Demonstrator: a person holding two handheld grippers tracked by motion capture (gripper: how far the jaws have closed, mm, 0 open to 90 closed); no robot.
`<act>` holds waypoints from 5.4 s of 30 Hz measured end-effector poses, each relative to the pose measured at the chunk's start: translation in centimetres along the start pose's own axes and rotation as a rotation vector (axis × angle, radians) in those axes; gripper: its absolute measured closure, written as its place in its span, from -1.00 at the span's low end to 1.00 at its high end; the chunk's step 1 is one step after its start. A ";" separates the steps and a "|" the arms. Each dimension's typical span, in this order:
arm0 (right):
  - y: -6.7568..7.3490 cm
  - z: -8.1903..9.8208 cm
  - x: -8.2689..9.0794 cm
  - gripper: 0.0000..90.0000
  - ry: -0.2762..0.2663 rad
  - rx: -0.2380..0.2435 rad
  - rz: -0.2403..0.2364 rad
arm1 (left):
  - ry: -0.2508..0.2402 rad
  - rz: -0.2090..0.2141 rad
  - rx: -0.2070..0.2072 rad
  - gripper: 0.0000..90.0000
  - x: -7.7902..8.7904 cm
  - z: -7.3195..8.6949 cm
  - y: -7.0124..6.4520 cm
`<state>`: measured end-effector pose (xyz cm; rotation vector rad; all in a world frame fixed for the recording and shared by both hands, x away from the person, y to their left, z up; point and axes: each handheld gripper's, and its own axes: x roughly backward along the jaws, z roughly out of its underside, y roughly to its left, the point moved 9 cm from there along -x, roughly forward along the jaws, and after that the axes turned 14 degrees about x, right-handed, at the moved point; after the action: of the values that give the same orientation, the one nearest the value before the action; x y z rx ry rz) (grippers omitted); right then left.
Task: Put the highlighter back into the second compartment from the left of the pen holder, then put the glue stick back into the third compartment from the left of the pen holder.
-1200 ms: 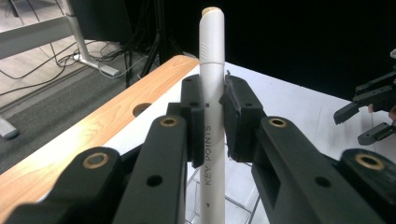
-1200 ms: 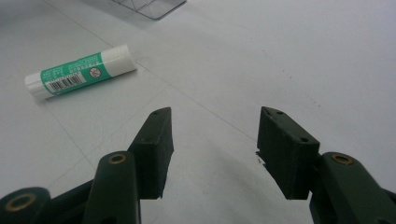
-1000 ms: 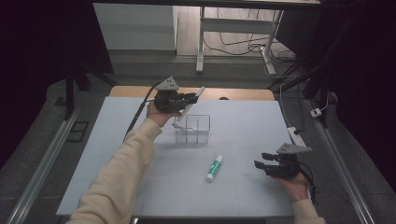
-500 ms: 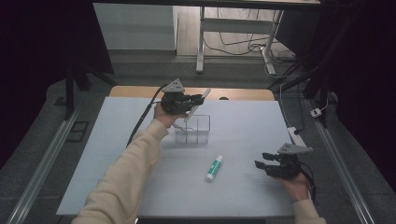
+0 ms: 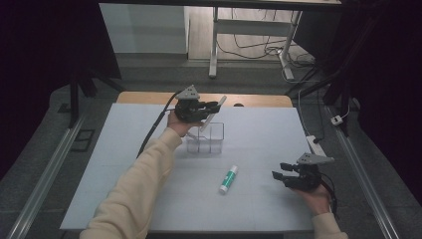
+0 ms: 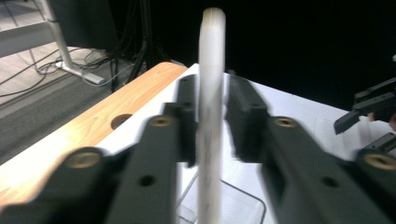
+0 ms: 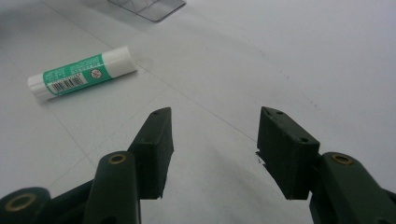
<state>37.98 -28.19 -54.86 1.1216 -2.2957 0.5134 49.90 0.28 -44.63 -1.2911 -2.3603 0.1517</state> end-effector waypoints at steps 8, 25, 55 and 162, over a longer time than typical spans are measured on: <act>0.0 -0.1 0.1 0.00 -0.005 0.000 0.001 | 0.030 -0.047 -0.031 0.24 0.9 0.4 0.2; 0.0 -0.1 0.0 0.00 -0.004 0.001 -0.001 | 0.071 -0.063 -0.007 0.15 3.6 0.8 0.4; -0.1 -0.3 0.1 -0.01 -0.015 0.001 0.002 | 0.154 -0.144 0.104 -0.12 10.9 8.6 -0.3; 4.7 -5.3 -11.6 0.98 0.202 0.090 -0.229 | 0.400 -0.216 0.186 -0.32 13.0 19.8 -3.3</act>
<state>41.70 -15.57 -58.17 1.2941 -1.9595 0.6140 32.84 11.37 -57.14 -0.8775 -2.0673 0.0394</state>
